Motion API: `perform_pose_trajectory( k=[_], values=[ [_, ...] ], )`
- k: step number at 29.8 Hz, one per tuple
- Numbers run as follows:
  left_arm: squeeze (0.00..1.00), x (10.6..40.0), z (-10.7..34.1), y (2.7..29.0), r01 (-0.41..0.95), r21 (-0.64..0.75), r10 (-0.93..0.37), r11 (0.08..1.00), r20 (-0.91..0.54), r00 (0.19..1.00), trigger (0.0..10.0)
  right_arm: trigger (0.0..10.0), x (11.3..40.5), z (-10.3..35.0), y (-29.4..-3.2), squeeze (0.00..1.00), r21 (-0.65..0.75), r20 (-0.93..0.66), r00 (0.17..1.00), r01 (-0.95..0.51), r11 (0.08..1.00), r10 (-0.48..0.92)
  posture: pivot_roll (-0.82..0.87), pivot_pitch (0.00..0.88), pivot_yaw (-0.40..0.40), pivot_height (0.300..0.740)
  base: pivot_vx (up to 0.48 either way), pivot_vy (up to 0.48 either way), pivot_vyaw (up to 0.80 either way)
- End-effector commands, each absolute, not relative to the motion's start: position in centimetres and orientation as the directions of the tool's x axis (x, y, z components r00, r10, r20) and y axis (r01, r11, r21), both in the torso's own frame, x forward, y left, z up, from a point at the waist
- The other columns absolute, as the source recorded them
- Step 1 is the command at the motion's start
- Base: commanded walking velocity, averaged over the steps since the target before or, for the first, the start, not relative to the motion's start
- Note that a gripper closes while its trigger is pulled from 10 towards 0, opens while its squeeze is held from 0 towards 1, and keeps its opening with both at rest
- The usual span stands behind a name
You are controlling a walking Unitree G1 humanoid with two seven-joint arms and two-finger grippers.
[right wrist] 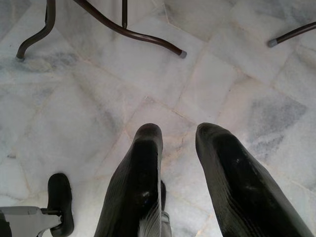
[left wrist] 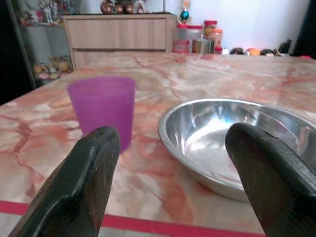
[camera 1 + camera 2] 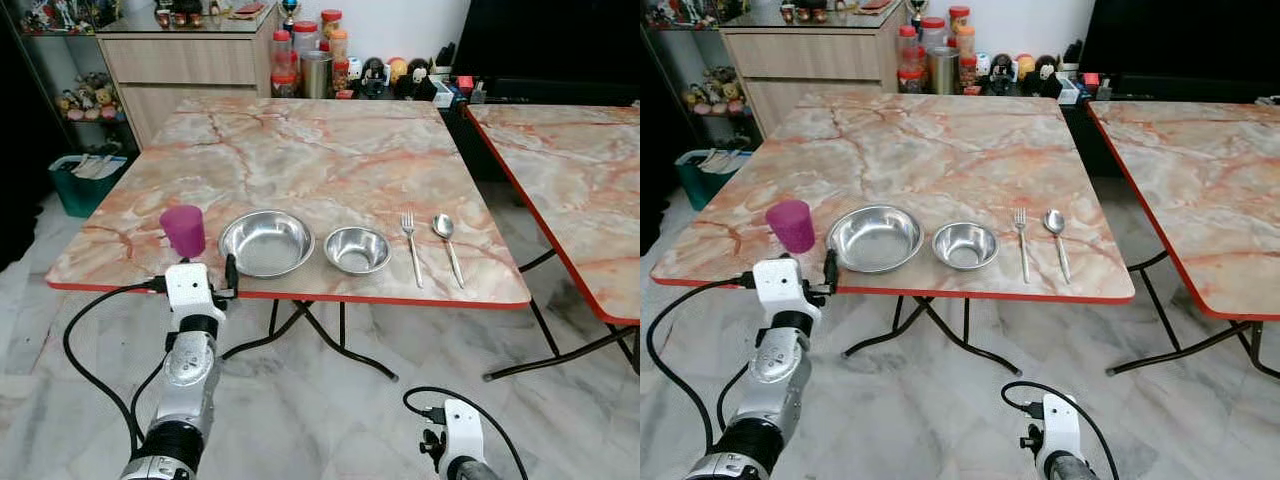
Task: Setting the table
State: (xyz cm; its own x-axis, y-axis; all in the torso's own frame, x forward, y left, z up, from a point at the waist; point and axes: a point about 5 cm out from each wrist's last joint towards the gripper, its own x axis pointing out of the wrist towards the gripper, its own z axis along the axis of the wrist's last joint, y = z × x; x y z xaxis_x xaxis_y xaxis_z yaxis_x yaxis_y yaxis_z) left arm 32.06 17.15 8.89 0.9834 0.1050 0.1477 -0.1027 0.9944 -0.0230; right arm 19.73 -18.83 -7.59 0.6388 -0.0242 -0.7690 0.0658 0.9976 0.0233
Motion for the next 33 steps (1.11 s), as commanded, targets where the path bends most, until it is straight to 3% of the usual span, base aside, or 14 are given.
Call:
perform_pose_trajectory(
  k=[1,8,33],
  values=[
    [0.00,32.5,9.1,16.9,-0.083,-0.034,0.087,0.996,0.134,0.987,10.0,10.0,19.8,-7.5,-18.8,0.00,0.027,-0.765,0.644,0.077,0.997,-0.029,0.02,0.000,-0.009,0.740,0.000,0.000,0.00],
    [0.00,32.6,9.2,16.7,-0.056,-0.035,0.060,0.998,0.124,0.990,10.0,10.0,19.8,-7.5,-18.9,0.00,0.026,-0.764,0.644,0.077,0.997,-0.030,0.02,0.000,-0.012,0.740,0.000,0.000,0.00],
    [0.00,33.3,10.4,16.6,-0.046,-0.045,0.052,0.998,0.162,0.985,10.0,10.0,20.0,-7.4,-19.1,0.00,0.020,-0.760,0.649,0.070,0.997,-0.030,0.01,0.000,-0.010,0.740,0.318,0.000,0.00]
  ],
)
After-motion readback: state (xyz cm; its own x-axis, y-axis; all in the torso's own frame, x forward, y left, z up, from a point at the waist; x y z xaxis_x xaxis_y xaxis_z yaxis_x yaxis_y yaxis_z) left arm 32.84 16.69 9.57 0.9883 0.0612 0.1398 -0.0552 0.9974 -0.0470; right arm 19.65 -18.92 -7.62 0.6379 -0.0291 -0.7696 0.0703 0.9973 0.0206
